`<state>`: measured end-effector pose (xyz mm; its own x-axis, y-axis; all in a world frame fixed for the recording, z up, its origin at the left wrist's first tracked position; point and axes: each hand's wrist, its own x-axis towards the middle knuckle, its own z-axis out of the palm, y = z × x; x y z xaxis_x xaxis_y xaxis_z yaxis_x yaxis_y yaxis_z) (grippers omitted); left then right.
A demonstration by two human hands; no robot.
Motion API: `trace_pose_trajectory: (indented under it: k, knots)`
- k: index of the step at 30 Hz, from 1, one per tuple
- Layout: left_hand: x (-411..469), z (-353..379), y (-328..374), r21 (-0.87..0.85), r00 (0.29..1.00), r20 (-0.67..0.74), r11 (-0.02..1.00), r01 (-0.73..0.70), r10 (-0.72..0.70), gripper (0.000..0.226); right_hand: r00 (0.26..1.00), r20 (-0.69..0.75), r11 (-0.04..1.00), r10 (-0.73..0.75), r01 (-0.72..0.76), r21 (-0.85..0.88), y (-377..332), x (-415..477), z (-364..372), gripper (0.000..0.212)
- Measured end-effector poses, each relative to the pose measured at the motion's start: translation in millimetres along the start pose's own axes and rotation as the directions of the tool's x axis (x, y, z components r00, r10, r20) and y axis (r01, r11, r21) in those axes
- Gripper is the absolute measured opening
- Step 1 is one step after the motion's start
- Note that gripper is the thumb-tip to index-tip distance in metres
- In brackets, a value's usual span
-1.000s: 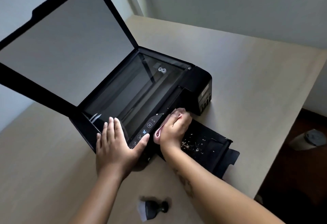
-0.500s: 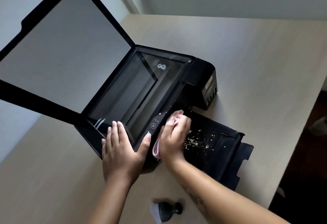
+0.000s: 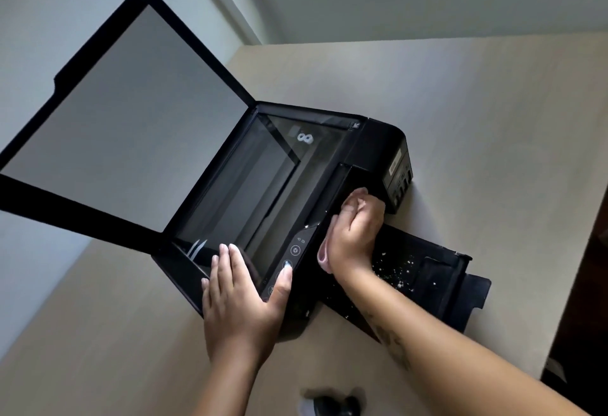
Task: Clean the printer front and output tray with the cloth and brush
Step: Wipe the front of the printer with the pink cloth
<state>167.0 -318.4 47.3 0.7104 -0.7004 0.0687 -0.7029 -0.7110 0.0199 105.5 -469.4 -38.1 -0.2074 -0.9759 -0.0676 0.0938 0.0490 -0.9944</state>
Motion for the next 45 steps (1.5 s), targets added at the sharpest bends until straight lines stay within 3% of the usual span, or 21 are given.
trace_pose_trajectory:
  k: [2,6,10,15,18,20,23,25,29,32,36,38,39,42,43,45]
  knots:
    - [0,-1,0,0.005,1.0,0.0,1.0,0.0,0.0,0.117,0.998,-0.005,0.997,0.065,-0.065,-0.048,3,-15,-3,0.039]
    - [1,-1,1,0.01,1.0,0.006,1.0,-0.004,0.004,0.117,0.988,0.131,0.996,-0.087,0.09,-0.018,-15,-51,-14,0.03]
    - [1,-1,1,0.005,1.0,0.0,1.0,-0.007,0.007,0.118,0.983,0.084,0.986,-0.165,0.162,0.041,-19,0,-8,0.022]
    - [0,-2,1,-0.003,1.0,0.002,1.0,-0.005,0.005,0.112,0.999,0.005,0.997,0.049,-0.049,0.055,-6,-1,-4,0.026]
    - [0,-2,1,0.005,1.0,0.0,1.0,-0.006,0.006,0.113,0.99,0.07,0.992,-0.121,0.119,0.043,-20,-4,-12,0.017]
    - [1,-2,2,-0.003,1.0,-0.004,1.0,-0.001,0.001,0.113,0.988,0.038,0.988,-0.153,0.151,0.045,-27,5,-8,0.017]
    - [1,-3,3,-0.001,1.0,-0.001,1.0,0.005,-0.005,0.114,0.997,-0.047,0.993,0.059,-0.054,0.103,-17,3,0,0.028]
    - [1,-3,3,-0.002,1.0,-0.003,1.0,0.008,-0.008,0.114,0.987,-0.012,0.983,0.159,-0.157,0.092,-10,-16,-2,0.031]
    - [3,-3,3,-0.006,1.0,-0.003,1.0,0.0,0.0,0.109,0.993,0.082,0.993,-0.088,0.081,0.09,-14,-47,-15,0.032]
    - [3,-1,1,-0.009,1.0,0.002,1.0,-0.001,0.001,0.103,0.947,0.235,0.975,-0.22,0.213,0.058,-10,-69,-24,0.034]
    - [1,-2,1,-0.017,1.0,0.014,1.0,-0.001,0.001,0.098,0.865,0.334,0.927,-0.374,0.359,0.106,-5,-85,-38,0.027]
    - [1,-2,0,-0.029,1.0,0.016,1.0,0.003,-0.002,0.095,0.844,0.284,0.89,-0.455,0.437,0.129,-16,-63,-32,0.019]
    - [1,-2,-1,-0.032,1.0,0.018,0.999,0.002,-0.002,0.093,0.873,0.226,0.902,-0.432,0.414,0.124,-20,-46,-25,0.014]
    - [2,-1,0,-0.034,1.0,0.021,0.999,0.005,-0.004,0.092,0.987,0.048,0.98,-0.155,0.148,0.132,-27,-9,-3,0.008]
    - [1,-1,0,-0.032,1.0,0.022,0.999,0.006,-0.006,0.092,0.993,0.017,0.989,-0.117,0.115,0.093,-24,-11,-1,0.011]
    - [-1,-2,1,-0.036,1.0,0.017,0.999,0.009,-0.008,0.092,0.982,0.044,0.983,-0.185,0.184,0.023,-20,-26,-7,0.012]
